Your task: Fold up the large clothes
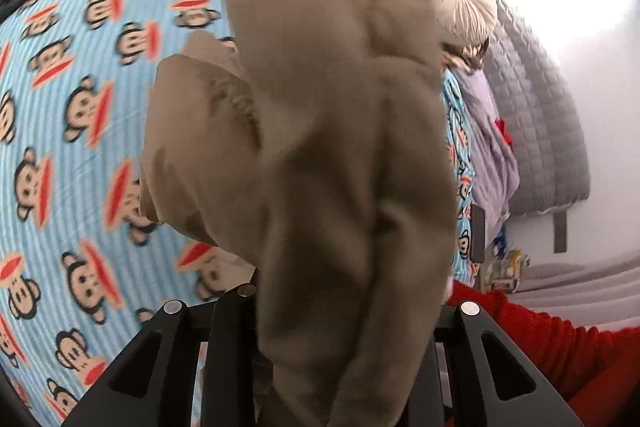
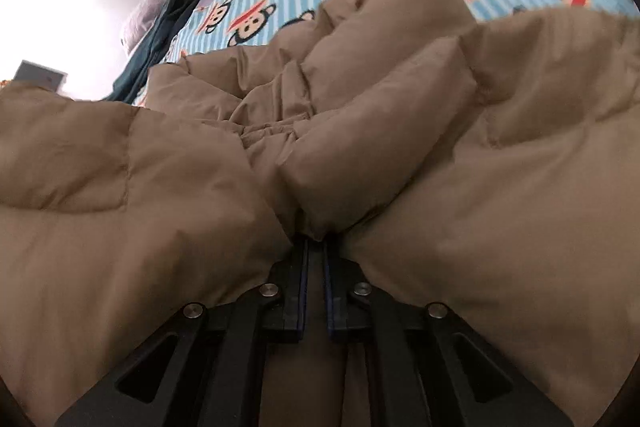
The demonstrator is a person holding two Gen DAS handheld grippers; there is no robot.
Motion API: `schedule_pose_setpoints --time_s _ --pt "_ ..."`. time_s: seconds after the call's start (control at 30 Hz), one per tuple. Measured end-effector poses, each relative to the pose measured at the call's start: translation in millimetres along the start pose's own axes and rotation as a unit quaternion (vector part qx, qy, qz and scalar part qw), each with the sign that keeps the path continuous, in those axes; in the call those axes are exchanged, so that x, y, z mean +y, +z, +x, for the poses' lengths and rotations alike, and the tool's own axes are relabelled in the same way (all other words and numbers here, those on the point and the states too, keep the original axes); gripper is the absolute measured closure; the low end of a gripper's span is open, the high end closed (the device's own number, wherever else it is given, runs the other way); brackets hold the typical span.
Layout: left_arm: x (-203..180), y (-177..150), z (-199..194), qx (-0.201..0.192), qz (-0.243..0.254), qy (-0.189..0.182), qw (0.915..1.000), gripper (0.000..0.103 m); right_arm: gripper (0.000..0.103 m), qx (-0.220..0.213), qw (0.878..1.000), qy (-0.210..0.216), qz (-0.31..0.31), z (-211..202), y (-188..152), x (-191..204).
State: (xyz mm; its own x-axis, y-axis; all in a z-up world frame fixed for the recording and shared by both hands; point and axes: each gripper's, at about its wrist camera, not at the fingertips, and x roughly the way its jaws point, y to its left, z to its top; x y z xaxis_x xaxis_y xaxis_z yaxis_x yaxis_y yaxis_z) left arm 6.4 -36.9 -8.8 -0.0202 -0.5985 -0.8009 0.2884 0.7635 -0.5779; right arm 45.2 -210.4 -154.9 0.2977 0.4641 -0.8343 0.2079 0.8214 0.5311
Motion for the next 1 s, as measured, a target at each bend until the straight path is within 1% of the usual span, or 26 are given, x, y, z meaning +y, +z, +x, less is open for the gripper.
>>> schedule_pose_setpoints --time_s 0.13,0.2,0.27,0.3,0.4,0.43,0.47,0.5,0.6,0.63,0.67,0.7,0.8,0.87,0.9,0.93,0.97,1.0 --pt "-41 16 29 0.011 0.011 0.021 0.9997 0.074 0.101 0.015 0.998 0.048 0.032 7 4 -21" --pt "-51 19 37 0.012 0.016 0.038 0.9991 0.074 0.103 0.02 0.996 0.068 0.047 11 6 -29" --pt "-74 26 57 0.016 0.021 0.054 0.9982 0.073 0.103 0.025 0.994 0.086 0.06 13 8 -37" --pt "-77 28 61 0.018 0.021 0.056 0.998 0.07 0.103 0.027 0.993 0.093 0.063 14 9 -39" --pt "-87 26 71 0.02 0.036 0.081 0.9959 0.07 0.103 0.037 0.989 0.117 0.081 16 14 -47" --pt "-93 26 74 0.02 0.044 0.088 0.9949 0.067 0.103 0.042 0.987 0.124 0.089 16 16 -50" --pt "-94 24 76 0.019 0.045 0.091 0.9946 0.065 0.103 0.048 0.986 0.129 0.098 16 17 -52" --pt "-96 23 77 0.02 0.044 0.092 0.9945 0.065 0.103 0.053 0.984 0.132 0.103 13 21 -54" --pt "-102 24 85 0.032 0.049 0.084 0.9947 0.064 0.103 0.057 0.985 0.128 0.1 -9 22 -63" --pt "-102 25 89 0.038 0.051 0.077 0.995 0.058 0.101 0.053 0.985 0.128 0.1 -21 21 -69" --pt "-105 25 94 0.047 0.05 0.056 0.9961 0.047 0.099 0.049 0.986 0.125 0.103 -30 19 -75" --pt "-107 25 98 0.054 0.049 0.045 0.9963 0.041 0.099 0.041 0.986 0.118 0.109 -45 15 -84" --pt "-115 29 114 0.073 0.063 0.015 0.9952 0.04 0.098 0.013 0.988 0.105 0.117 -85 3 -106" --pt "-123 29 122 0.082 0.065 -0.015 0.9944 0.04 0.098 -0.003 0.988 0.087 0.128 -111 -12 -124" --pt "-124 32 131 0.089 0.066 -0.033 0.9934 0.033 0.098 -0.009 0.987 0.08 0.137 -123 -22 -132" --pt "-125 33 137 0.094 0.065 -0.047 0.9924 0.03 0.098 -0.012 0.987 0.074 0.142 -130 -28 -138" --pt "-125 35 149 0.099 0.062 -0.058 0.9915 0.028 0.097 -0.018 0.987 0.061 0.148 -141 -40 -146" --pt "-124 38 157 0.103 0.061 -0.059 0.9911 0.028 0.093 -0.022 0.987 0.055 0.15 -146 -46 -149"
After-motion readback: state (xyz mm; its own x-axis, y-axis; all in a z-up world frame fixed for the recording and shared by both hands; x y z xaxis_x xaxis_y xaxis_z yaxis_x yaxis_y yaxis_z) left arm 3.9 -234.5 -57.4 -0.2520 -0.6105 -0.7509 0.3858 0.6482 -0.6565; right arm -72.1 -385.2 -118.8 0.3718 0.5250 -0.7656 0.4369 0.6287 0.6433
